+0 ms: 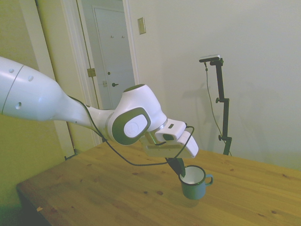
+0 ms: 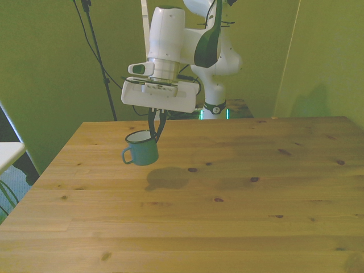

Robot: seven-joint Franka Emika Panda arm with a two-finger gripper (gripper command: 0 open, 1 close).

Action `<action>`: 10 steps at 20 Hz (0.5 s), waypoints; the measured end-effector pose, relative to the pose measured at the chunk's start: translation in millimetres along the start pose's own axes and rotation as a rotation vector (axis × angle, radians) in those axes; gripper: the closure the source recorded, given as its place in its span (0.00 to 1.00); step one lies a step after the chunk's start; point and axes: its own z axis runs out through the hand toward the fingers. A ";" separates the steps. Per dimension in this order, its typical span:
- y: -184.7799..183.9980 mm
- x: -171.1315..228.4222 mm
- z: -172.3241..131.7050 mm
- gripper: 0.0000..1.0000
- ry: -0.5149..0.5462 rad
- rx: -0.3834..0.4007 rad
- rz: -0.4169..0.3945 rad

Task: Flip the mug upright

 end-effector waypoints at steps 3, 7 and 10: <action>-7.8 -2.5 2.8 1.00 -0.014 0.000 -0.003; -12.9 -1.4 13.4 1.00 -0.045 0.014 0.021; -16.3 1.6 24.2 1.00 -0.077 0.013 0.029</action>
